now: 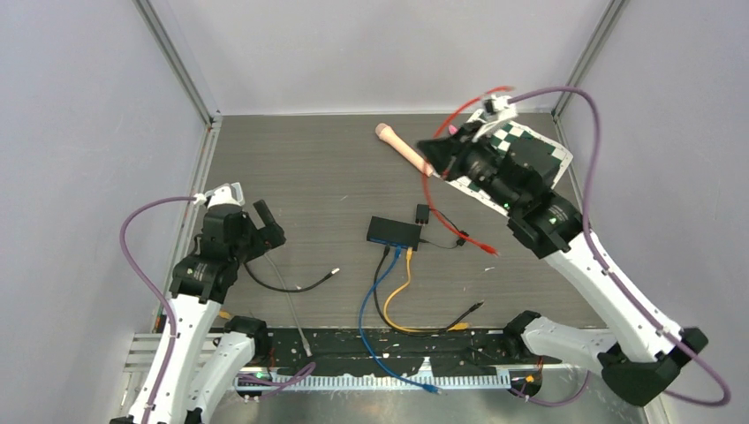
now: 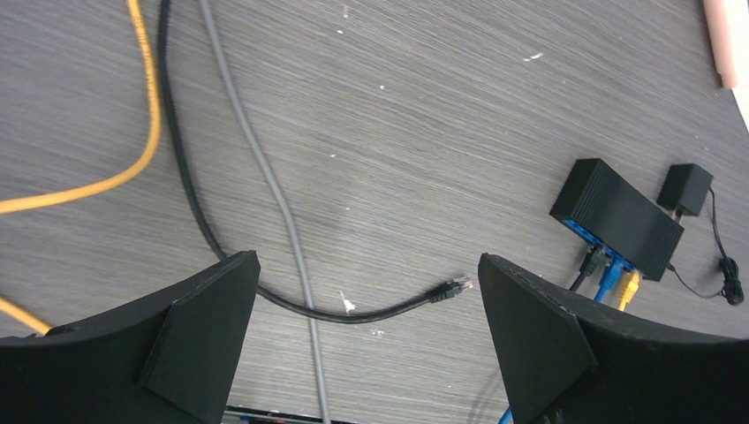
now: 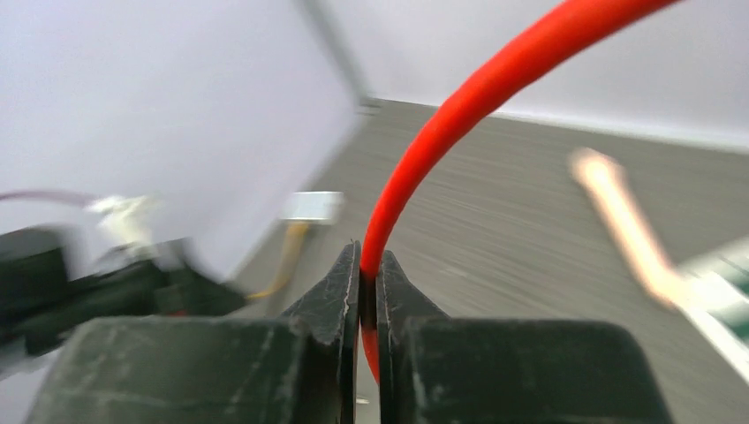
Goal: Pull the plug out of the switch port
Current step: Place the connector at the center of the board.
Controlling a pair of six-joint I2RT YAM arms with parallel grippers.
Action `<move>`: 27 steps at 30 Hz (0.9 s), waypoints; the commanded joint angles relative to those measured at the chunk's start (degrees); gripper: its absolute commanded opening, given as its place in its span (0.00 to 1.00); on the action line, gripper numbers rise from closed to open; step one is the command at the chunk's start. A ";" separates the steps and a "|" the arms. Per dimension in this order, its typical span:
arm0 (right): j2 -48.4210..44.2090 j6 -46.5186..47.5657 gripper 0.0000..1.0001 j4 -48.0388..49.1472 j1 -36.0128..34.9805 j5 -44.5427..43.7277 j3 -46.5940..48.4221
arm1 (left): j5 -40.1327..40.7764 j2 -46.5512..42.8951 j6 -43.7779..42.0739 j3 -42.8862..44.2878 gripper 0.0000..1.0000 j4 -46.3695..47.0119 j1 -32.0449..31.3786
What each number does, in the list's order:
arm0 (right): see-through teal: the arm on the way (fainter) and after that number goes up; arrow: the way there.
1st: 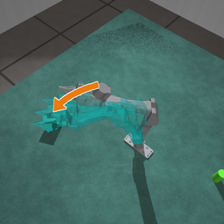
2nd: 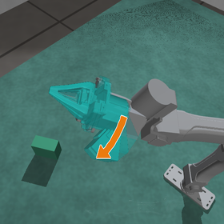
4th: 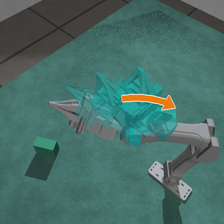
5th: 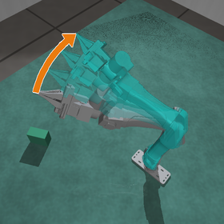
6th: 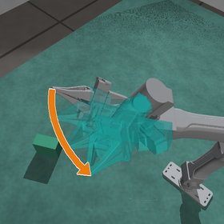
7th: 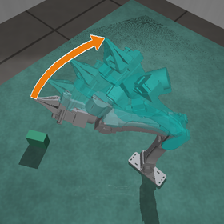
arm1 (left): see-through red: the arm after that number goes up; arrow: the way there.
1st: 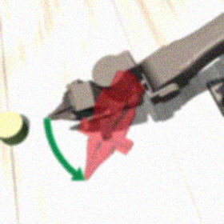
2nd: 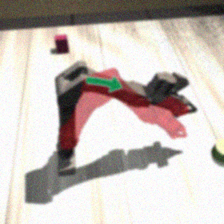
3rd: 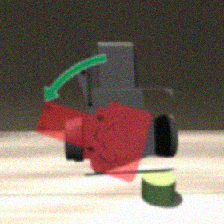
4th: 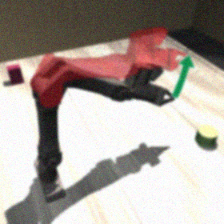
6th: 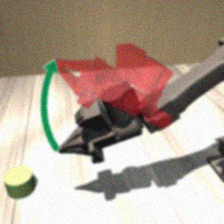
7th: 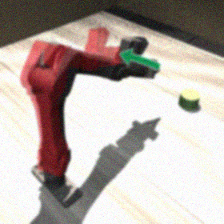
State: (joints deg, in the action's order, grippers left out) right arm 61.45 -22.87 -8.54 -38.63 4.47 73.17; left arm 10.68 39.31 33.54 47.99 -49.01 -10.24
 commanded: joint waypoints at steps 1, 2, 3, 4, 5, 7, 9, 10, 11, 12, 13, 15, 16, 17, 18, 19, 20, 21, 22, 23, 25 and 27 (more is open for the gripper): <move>-0.54 1.87 0.05 -17.14 18.30 -2.26 -7.63 | -9.57 0.45 -3.05 -1.59 1.00 7.28 0.35; 0.95 2.94 0.05 -18.14 21.74 0.19 -8.32 | -12.52 0.75 -3.57 -2.10 1.00 8.62 0.38; 1.92 3.72 0.05 -19.58 27.64 5.51 -9.54 | -14.85 1.08 -3.84 -2.63 1.00 10.03 0.39; 4.58 4.90 0.05 -20.20 30.19 10.35 -9.97 | -16.86 1.55 -3.89 -3.17 1.00 11.47 0.33; 6.10 5.54 0.05 -21.06 34.39 12.48 -10.61 | -18.96 1.96 -3.65 -3.65 1.00 13.10 0.35; 10.92 9.04 0.06 -22.28 38.41 16.69 -10.40 | -22.08 3.51 -2.52 -3.73 1.00 17.45 -0.39; 15.74 11.28 0.05 -23.86 40.80 16.35 -9.55 | -22.46 6.13 -2.43 -1.72 1.00 18.34 -1.89; 18.80 11.49 0.05 -23.82 41.57 16.20 -9.56 | -22.46 7.56 -2.60 -0.23 1.00 18.33 -2.37; 20.12 11.06 0.05 -23.29 41.81 16.72 -9.90 | -22.81 8.88 -2.68 0.49 1.00 18.46 -2.56; 22.53 10.73 0.05 -22.05 42.13 18.10 -11.10 | -23.43 9.92 -2.81 1.01 1.00 18.62 -2.59; 24.32 9.82 0.05 -21.35 42.23 18.46 -11.94 | -24.60 10.95 -2.90 1.36 1.00 18.74 -2.59; 26.57 9.22 0.05 -19.37 42.36 19.30 -14.70 | -25.98 12.45 -3.14 1.30 1.00 18.89 -2.67; 27.16 9.28 0.06 -18.11 42.40 19.46 -16.27 | -26.39 12.71 -3.19 0.91 1.00 19.07 -2.68; 28.33 9.52 0.06 -17.71 42.41 18.96 -16.77 | -26.86 12.86 -3.14 0.36 1.00 19.56 -2.72; 28.97 9.61 0.06 -17.87 42.41 18.27 -17.03 | -27.36 12.83 -3.00 -0.32 1.00 20.19 -2.70; 29.91 10.00 0.07 -17.94 42.41 17.26 -17.06 | -27.77 12.77 -2.84 -0.91 1.00 20.75 -2.78; 30.28 10.15 0.08 -17.99 42.41 16.81 -17.08 | -27.71 12.82 -2.97 -1.27 1.00 21.18 -3.00; 30.87 10.18 0.10 -18.04 42.41 15.75 -17.04 | -27.09 12.76 -3.56 -1.34 1.00 21.38 -3.68; 31.12 10.07 0.10 -18.02 42.41 15.13 -16.90 | -26.04 12.73 -4.00 -1.18 1.00 21.48 -4.38; 31.59 9.74 0.13 -18.01 42.41 13.55 -16.82 | -25.42 12.68 -4.29 -0.94 1.00 21.42 -4.97; 31.73 9.07 0.18 -17.92 42.42 11.20 -16.67 | -24.81 12.99 -4.39 -0.49 0.99 21.56 -5.47; 31.23 8.68 0.24 -17.66 42.41 9.49 -16.73 | -24.45 13.81 -4.43 -0.31 1.00 21.97 -5.82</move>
State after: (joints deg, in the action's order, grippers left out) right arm 93.78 -13.85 -28.27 3.66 18.48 55.37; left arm -14.22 52.56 30.59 46.81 -30.50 -15.16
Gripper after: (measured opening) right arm 0.206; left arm 0.995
